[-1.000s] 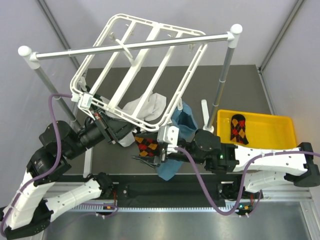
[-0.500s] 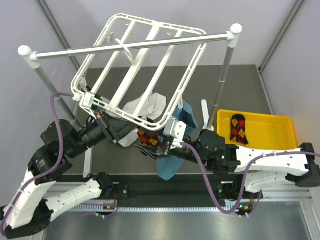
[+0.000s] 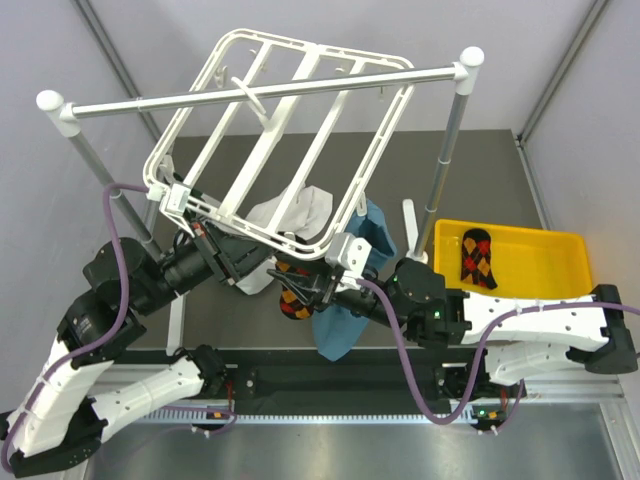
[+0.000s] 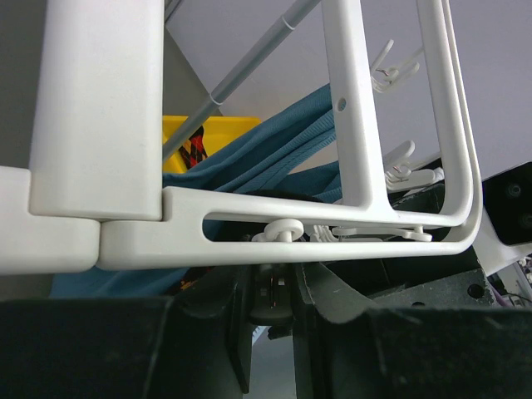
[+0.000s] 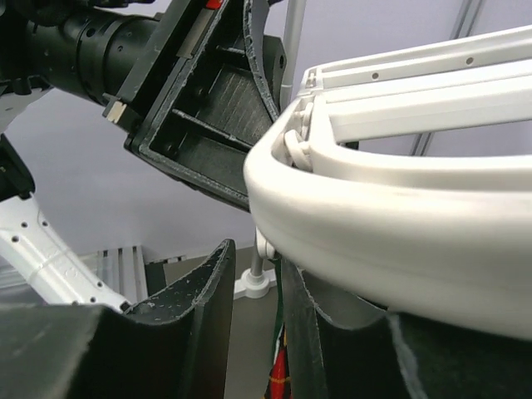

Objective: Clip the socks to the hanger
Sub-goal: Open the clamp at the hanger, then pick up the sock from the bin.

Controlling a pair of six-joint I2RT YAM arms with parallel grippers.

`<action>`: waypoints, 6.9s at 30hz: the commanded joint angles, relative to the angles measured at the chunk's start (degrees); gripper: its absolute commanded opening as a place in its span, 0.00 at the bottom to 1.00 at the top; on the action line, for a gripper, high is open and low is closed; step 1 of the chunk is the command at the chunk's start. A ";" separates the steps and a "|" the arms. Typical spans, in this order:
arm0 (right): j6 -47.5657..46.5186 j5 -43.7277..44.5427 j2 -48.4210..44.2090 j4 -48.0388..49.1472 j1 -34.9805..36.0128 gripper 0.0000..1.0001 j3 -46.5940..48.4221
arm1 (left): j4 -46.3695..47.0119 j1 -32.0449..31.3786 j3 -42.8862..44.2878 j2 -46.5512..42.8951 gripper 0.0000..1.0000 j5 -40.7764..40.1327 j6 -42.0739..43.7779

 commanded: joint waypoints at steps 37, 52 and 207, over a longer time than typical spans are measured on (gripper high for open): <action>47.21 -6.91 -2.62 -1.82 -6.37 0.00 -1.37 | 27.18 -0.07 -17.26 -13.41 0.77 1.91 -1.45; 51.61 -11.68 -3.49 2.14 -7.34 0.00 -2.52 | 25.77 -0.16 -16.65 -10.86 0.66 0.95 -2.60; 48.98 7.22 -11.15 -43.74 -82.75 0.72 -34.16 | 14.96 -0.07 -13.39 -10.06 0.00 -5.99 -1.99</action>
